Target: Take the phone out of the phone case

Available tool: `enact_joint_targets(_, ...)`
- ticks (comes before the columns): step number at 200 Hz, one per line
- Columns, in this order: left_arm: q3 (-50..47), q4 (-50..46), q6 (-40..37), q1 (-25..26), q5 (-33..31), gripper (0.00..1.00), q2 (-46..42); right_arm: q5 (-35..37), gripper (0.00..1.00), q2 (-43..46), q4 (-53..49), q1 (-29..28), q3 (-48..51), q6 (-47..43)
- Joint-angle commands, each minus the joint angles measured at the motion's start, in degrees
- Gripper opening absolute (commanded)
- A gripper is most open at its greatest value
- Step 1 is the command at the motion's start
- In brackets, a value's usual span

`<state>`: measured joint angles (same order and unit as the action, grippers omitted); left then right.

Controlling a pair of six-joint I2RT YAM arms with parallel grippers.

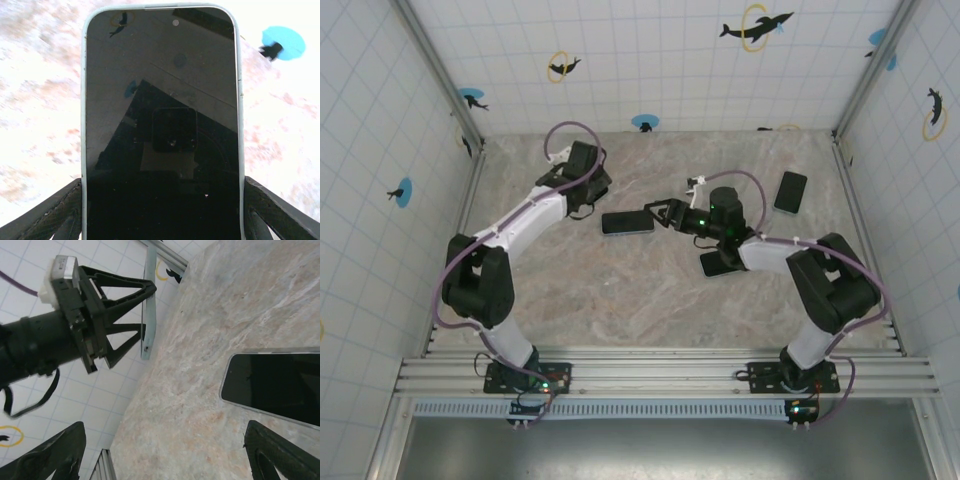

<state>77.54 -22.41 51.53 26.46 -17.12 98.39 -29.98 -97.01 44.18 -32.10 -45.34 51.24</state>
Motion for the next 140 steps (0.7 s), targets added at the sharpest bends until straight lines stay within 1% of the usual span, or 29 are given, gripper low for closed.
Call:
enact_joint_targets(1,-0.5,3.1,1.9,3.0,-0.8,0.6,-3.0,1.3,0.79,-2.6,3.7,-1.5,-3.7,2.1)
enact_joint_targets(15,-0.9,3.7,2.4,4.4,-0.6,0.6,-3.2,1.2,0.75,-3.9,5.4,-2.4,-4.6,2.4)
enact_joint_targets(33,-1.0,4.3,2.9,6.1,-0.1,0.61,-3.0,1.3,0.71,-5.7,4.9,-3.2,-6.2,2.6)
enact_joint_targets(52,-0.8,4.9,3.0,7.8,0.0,0.6,-3.1,1.9,0.65,-7.1,4.7,-3.4,-6.8,3.3)
enact_joint_targets(106,-1.2,5.2,4.2,10.9,-0.2,0.61,-2.6,3.0,0.49,-9.6,4.4,-3.7,-9.1,3.8)
enact_joint_targets(140,-1.1,5.4,3.8,11.6,-0.4,0.61,-2.4,3.8,0.35,-11.0,4.2,-3.9,-10.2,4.8)
